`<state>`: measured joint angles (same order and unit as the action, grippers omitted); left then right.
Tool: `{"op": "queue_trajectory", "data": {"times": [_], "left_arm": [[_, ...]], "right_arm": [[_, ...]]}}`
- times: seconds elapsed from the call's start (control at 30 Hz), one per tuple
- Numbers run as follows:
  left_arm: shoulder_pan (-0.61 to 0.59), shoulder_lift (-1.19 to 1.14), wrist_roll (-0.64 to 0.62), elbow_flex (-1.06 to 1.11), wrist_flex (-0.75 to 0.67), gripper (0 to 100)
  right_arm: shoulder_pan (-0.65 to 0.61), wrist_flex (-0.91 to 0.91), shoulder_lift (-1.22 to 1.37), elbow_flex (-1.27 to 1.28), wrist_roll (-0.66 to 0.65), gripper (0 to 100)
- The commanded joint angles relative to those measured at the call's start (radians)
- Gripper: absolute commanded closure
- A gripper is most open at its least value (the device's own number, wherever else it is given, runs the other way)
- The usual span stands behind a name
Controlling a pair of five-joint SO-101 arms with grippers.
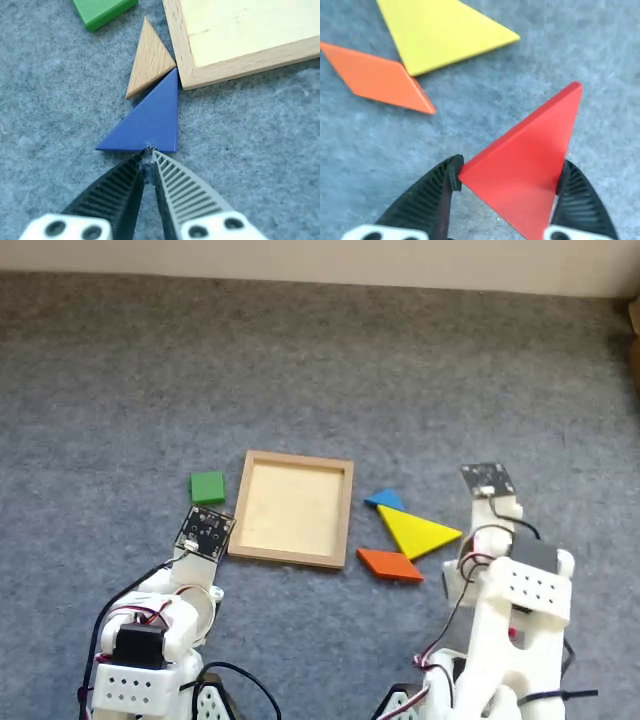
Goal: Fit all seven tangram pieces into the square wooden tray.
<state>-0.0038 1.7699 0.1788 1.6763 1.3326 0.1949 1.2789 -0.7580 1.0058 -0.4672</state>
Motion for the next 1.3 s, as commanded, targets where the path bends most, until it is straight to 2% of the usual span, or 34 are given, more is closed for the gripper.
{"op": "queue_trajectory", "data": {"times": [0.0, 0.27, 0.47, 1.0, 1.27], "left_arm": [[-0.001, 0.038, 0.003, 0.019, 0.006, 99], [-0.001, 0.038, 0.003, 0.019, 0.006, 99], [-0.001, 0.038, 0.003, 0.019, 0.006, 99], [-0.001, 0.038, 0.003, 0.019, 0.006, 99], [-0.001, 0.038, 0.003, 0.019, 0.006, 99]], "right_arm": [[-0.134, 0.039, -0.013, -0.114, 0.097, 78.4], [-0.412, 0.048, -0.002, -0.24, 0.304, 78.4], [-0.591, 0.05, 0.065, -0.337, 0.381, 78.6], [-0.783, 0.042, 0.618, -0.76, 0.546, 78.6], [-0.808, 0.041, 0.831, -0.932, 0.715, 78.6]]}}
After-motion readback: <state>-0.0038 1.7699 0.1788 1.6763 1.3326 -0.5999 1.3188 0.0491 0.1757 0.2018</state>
